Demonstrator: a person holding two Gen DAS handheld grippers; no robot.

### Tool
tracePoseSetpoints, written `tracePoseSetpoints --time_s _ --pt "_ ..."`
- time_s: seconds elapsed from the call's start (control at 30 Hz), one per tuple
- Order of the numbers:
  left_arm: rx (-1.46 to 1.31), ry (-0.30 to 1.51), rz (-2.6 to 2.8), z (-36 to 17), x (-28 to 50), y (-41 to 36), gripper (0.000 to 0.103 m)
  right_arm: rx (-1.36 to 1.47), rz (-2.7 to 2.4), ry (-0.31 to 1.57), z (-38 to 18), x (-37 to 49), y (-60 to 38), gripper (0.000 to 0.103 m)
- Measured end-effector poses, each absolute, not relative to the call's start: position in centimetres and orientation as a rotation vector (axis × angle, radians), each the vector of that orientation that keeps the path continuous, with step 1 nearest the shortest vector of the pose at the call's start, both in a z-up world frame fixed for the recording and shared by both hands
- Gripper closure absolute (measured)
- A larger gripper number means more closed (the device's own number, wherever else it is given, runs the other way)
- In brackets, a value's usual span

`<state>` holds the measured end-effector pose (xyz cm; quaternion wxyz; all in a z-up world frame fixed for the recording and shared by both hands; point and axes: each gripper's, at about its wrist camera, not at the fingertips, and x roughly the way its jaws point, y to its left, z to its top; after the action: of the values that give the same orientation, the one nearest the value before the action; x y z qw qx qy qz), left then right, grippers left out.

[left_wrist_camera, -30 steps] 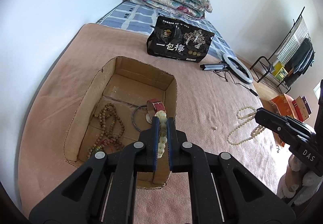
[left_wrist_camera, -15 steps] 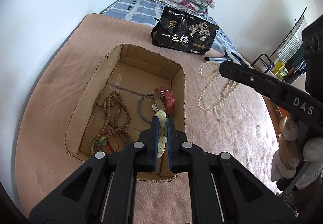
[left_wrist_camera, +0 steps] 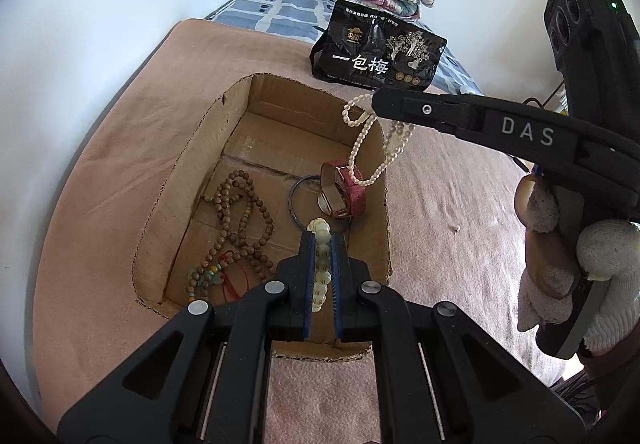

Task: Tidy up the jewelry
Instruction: 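Lower into the box and open both grippers to release bracelet and necklace, then move both open grippers from the box to the pearl earrings on the blanket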

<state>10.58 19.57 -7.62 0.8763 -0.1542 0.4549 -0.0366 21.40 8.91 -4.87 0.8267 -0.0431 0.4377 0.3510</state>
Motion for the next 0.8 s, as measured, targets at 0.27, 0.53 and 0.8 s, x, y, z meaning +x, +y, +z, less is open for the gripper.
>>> tracePoseSetpoints --time_s 0.27,0.53,0.8 --pt "-0.278 0.944 -0.041 -7.7 10.5 19.6 0.098 -0.132 0.744 0.923 -5.2 21.5 10.2 0.092" --pt "-0.216 0.927 -0.007 -7.6 10.4 19.2 0.064 -0.159 0.715 0.904 -4.9 21.1 10.5 0.036" --pt "-0.174 0.902 0.014 -7.2 10.2 18.8 0.043 -0.151 0.682 0.872 -4.2 21.1 9.9 0.013"
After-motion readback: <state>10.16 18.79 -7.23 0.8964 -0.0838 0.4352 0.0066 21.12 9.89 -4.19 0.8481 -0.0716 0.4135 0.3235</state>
